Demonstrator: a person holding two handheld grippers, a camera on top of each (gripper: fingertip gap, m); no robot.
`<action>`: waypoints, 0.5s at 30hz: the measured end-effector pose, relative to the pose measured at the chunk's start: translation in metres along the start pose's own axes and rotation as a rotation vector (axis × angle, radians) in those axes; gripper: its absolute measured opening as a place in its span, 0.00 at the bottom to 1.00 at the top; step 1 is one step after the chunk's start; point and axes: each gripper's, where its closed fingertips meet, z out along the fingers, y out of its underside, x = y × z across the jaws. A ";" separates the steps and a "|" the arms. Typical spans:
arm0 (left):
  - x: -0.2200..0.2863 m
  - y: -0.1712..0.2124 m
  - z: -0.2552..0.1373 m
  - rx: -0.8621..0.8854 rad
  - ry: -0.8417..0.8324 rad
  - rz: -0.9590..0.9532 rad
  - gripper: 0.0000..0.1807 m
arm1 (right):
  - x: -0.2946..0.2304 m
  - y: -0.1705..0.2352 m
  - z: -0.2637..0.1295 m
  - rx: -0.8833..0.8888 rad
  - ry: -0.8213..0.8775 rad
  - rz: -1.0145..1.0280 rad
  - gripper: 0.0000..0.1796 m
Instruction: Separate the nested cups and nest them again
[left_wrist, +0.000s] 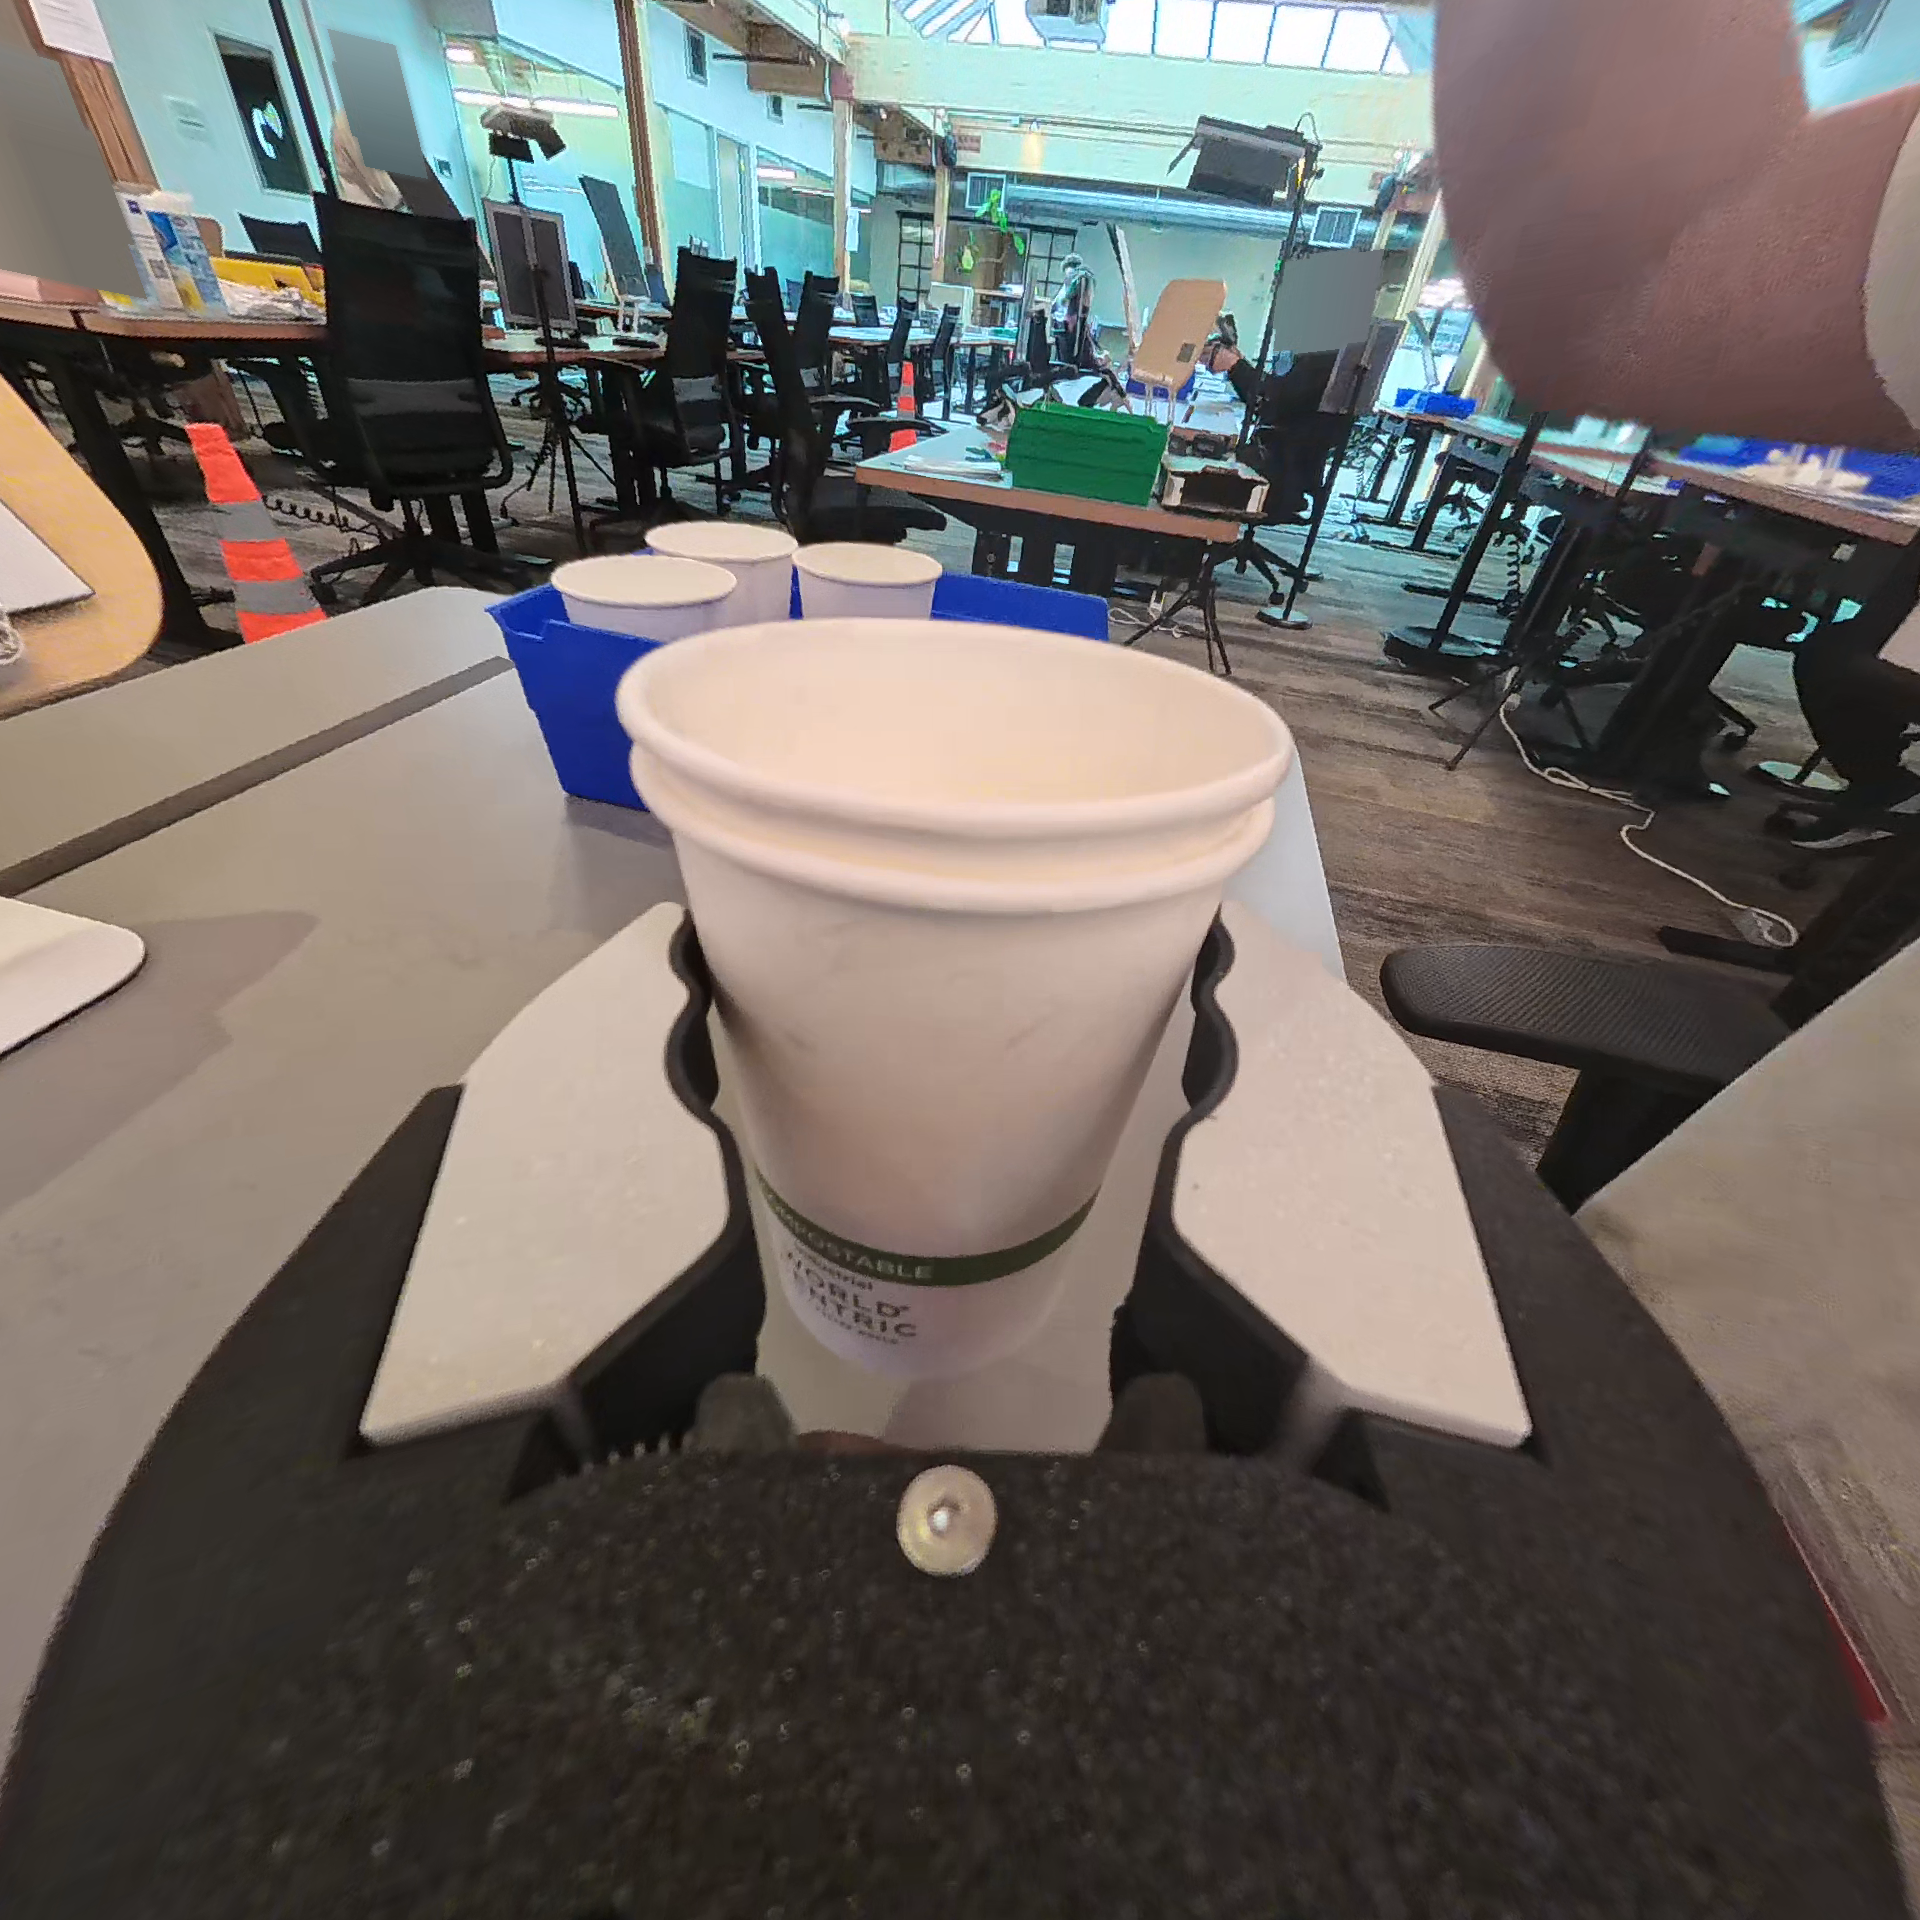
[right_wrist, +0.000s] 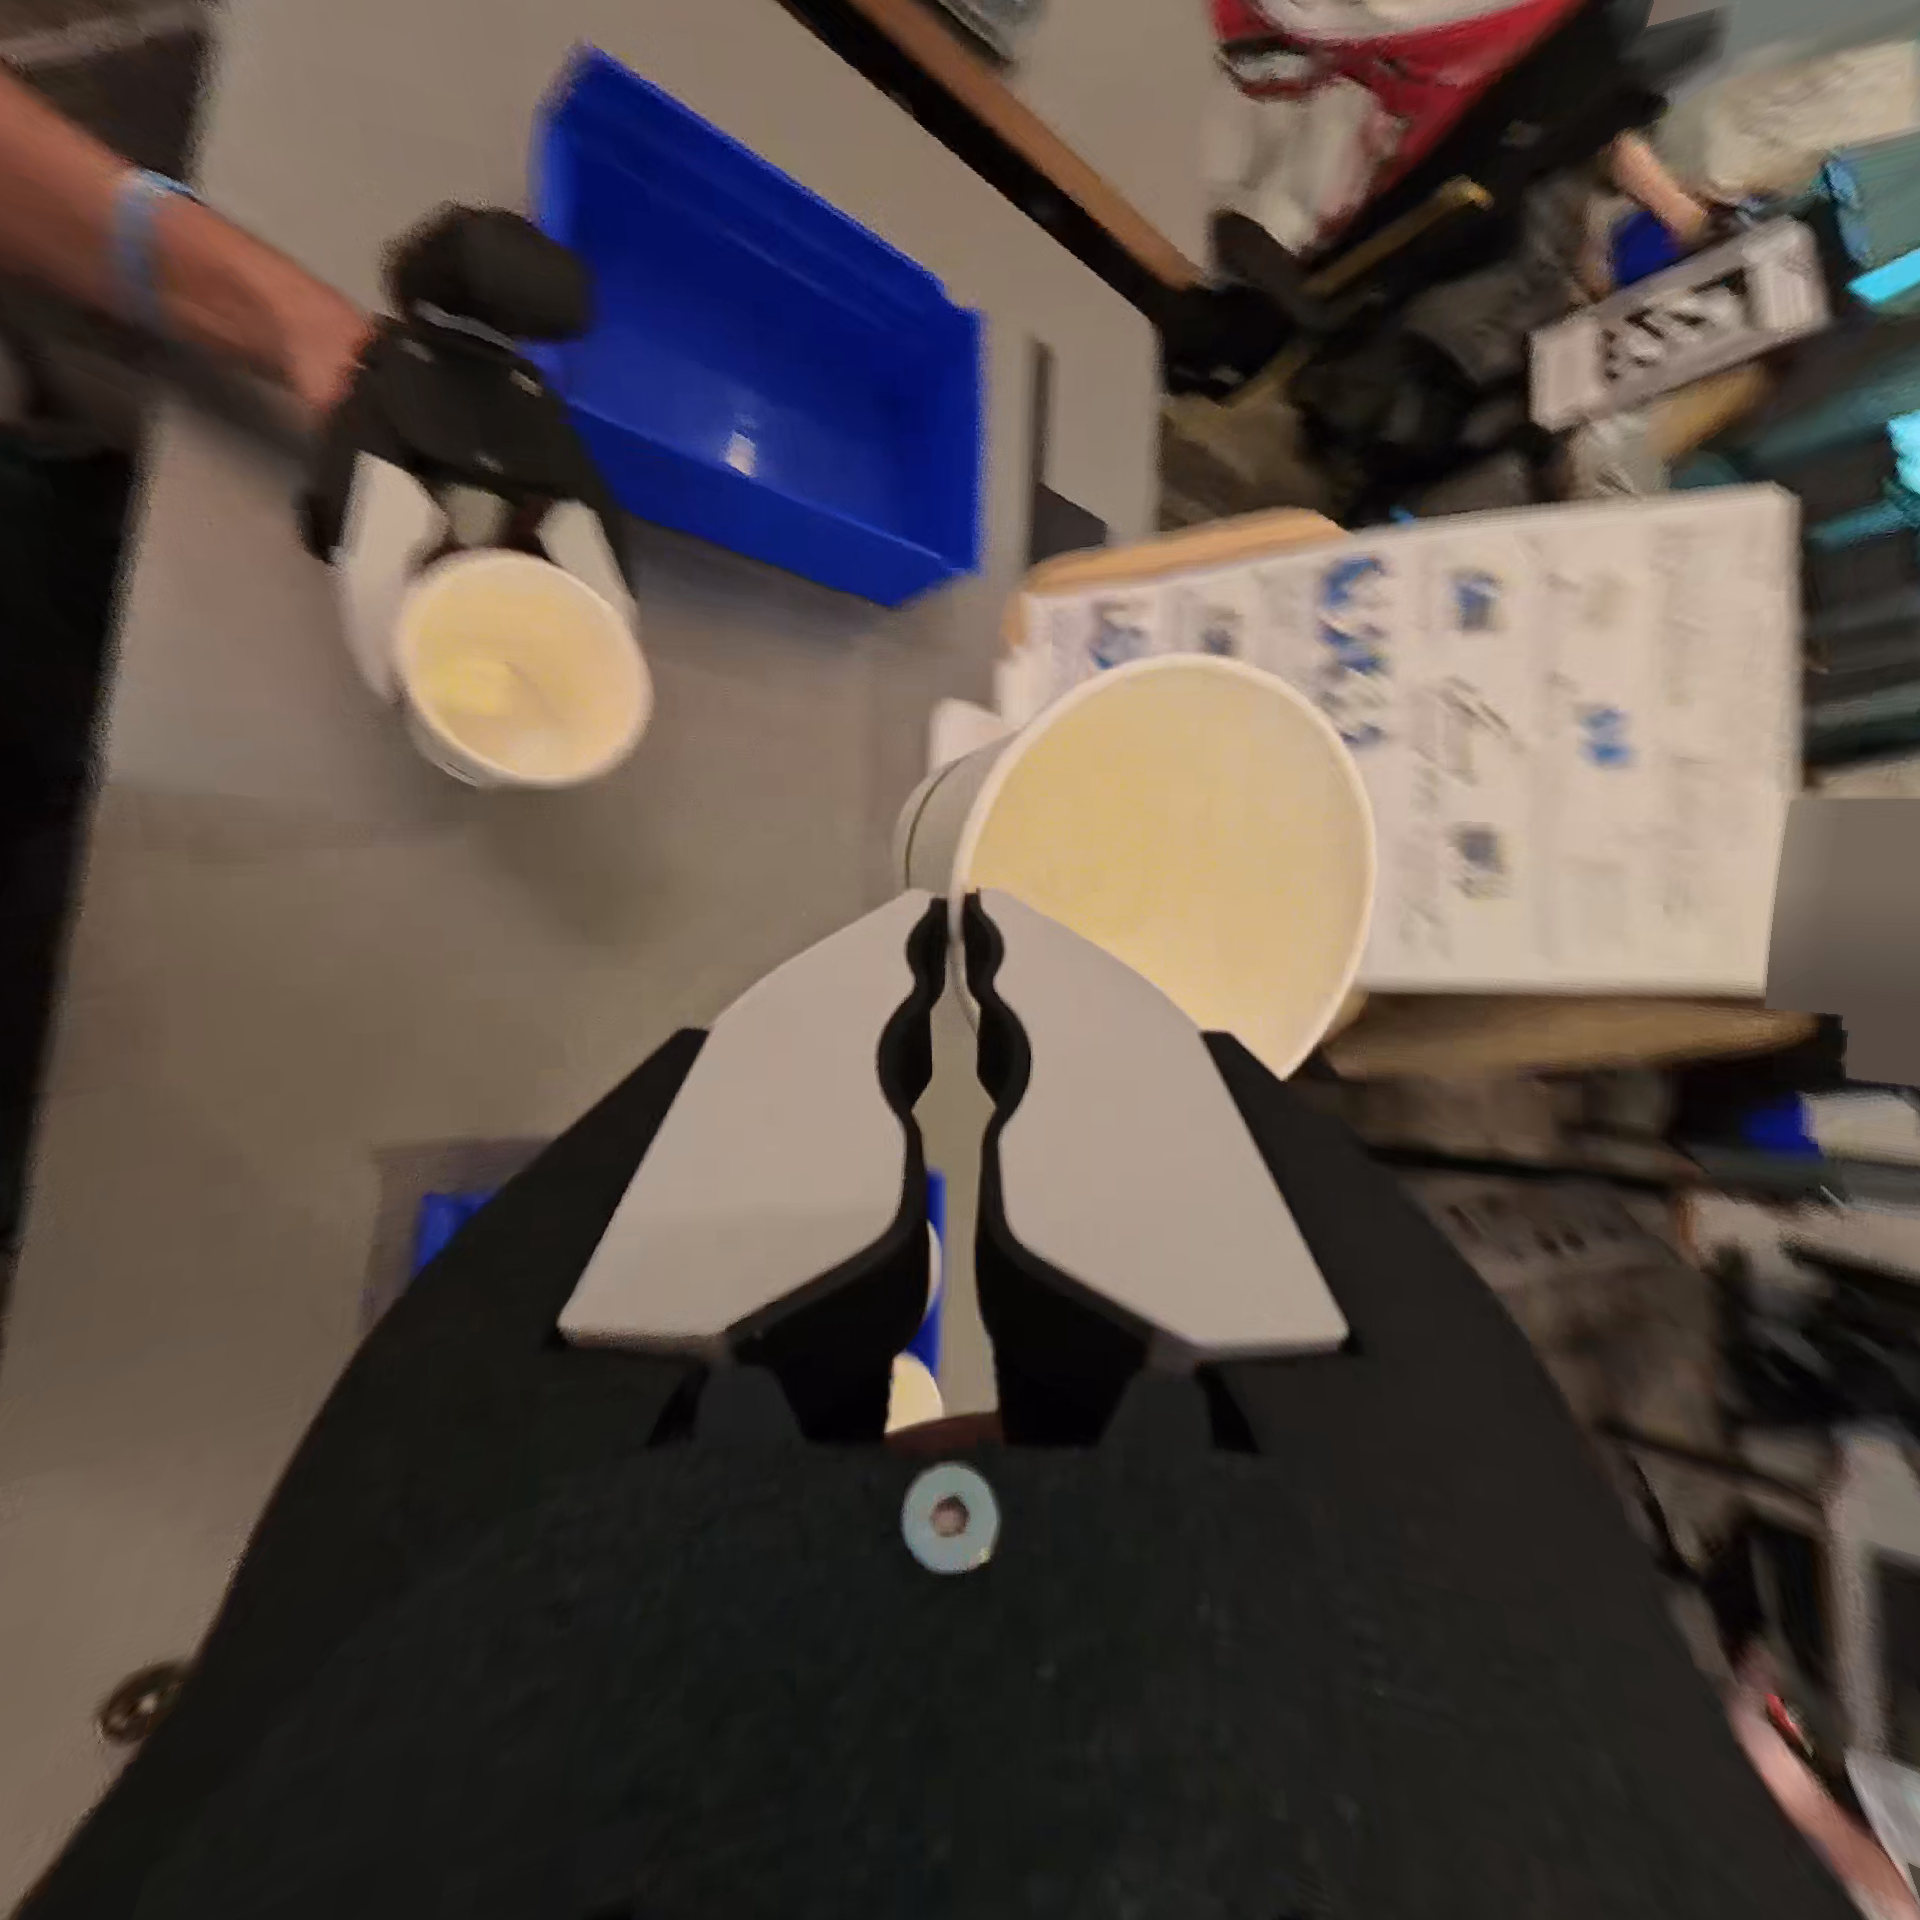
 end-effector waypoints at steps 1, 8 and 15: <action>0.000 -0.001 -0.001 0.001 -0.001 0.002 0.49 | 0.014 0.011 -0.018 -0.041 0.054 0.011 0.02; -0.003 -0.003 -0.005 0.001 -0.014 0.011 0.49 | 0.028 0.125 -0.056 -0.242 0.125 0.133 0.02; -0.002 -0.002 -0.004 -0.007 -0.020 0.014 0.49 | -0.056 0.216 0.014 -0.265 -0.085 0.242 0.02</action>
